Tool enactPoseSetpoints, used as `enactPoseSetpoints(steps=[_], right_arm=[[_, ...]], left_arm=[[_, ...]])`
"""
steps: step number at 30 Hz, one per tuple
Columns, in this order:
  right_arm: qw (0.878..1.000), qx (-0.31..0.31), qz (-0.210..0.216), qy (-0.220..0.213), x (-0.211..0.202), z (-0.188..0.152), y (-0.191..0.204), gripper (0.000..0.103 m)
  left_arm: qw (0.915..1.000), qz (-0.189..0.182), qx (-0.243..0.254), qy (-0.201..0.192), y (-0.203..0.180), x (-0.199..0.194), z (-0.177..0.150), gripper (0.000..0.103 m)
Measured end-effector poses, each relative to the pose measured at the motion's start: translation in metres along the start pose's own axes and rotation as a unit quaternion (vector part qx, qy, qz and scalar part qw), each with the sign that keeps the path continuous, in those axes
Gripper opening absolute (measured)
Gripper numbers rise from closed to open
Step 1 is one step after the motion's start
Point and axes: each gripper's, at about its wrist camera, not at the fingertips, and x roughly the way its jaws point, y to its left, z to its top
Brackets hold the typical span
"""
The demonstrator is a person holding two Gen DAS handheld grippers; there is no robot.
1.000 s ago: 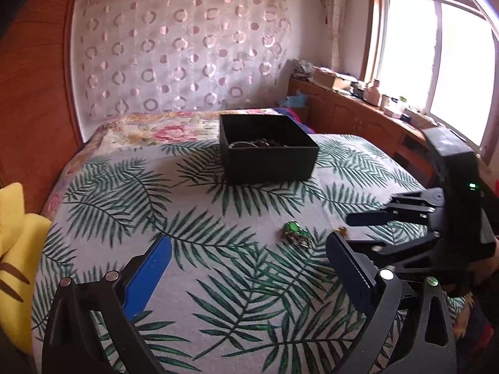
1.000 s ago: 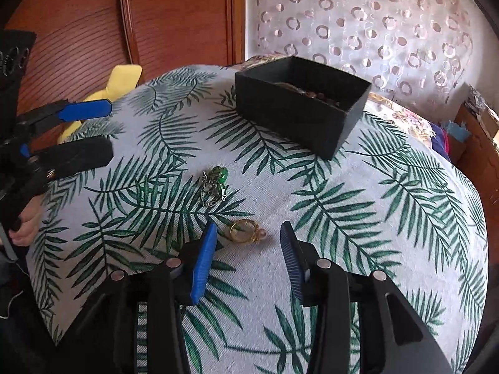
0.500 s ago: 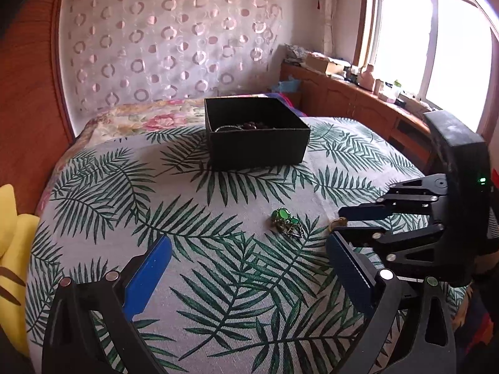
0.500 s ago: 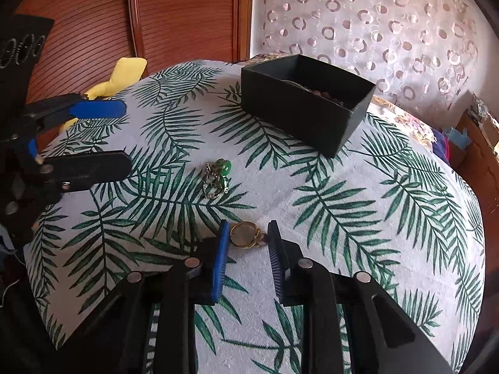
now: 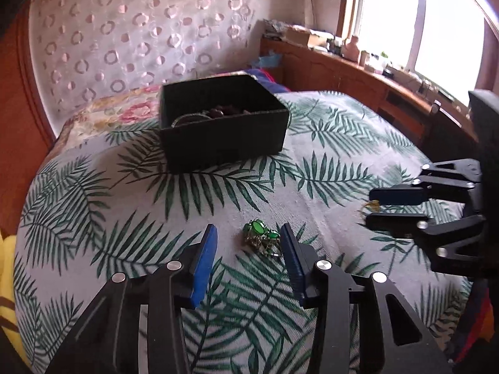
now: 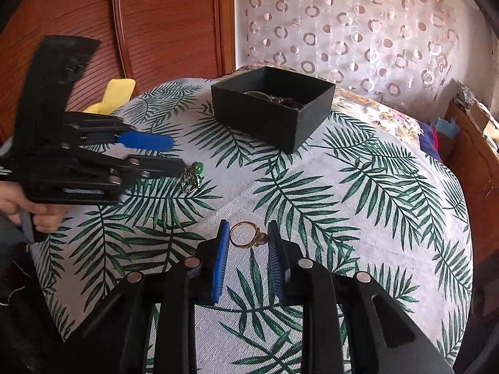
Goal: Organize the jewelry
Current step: 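Grasp the green-stone brooch with the left tool while the right tool grasps the gold ring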
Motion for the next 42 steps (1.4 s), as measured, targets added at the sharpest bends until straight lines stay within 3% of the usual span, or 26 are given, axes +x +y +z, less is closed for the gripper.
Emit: enactPoseSetpoints(steps=[8, 9, 10, 14, 16, 42], right_arm=[[1.0, 0.001, 0.004, -0.007, -0.003, 0.0, 0.002, 0.027], [1.0, 0.002, 0.005, -0.008, -0.003, 0.0, 0.002, 0.027], [1.0, 0.002, 0.006, -0.008, -0.003, 0.0, 0.003, 0.027], [1.0, 0.001, 0.007, -0.009, -0.005, 0.0, 0.004, 0.027], [1.0, 0.002, 0.007, -0.01, -0.005, 0.0, 0.004, 0.027], [1.0, 0.002, 0.004, -0.015, -0.007, 0.006, 0.003, 0.027]], left_arm=[[0.9997, 0.005, 0.014, 0.018, -0.006, 0.019, 0.001, 0.037], [0.9997, 0.004, 0.014, 0.018, -0.006, 0.019, 0.001, 0.034], [0.9997, -0.007, 0.015, 0.016, -0.006, 0.018, 0.001, 0.024], [0.9996, -0.009, 0.025, 0.009, -0.012, 0.014, -0.001, 0.019], [0.9997, -0.007, 0.024, 0.001, -0.014, 0.01, 0.0, 0.004], [0.9991, 0.005, 0.04, 0.014, -0.012, 0.023, 0.004, 0.004]])
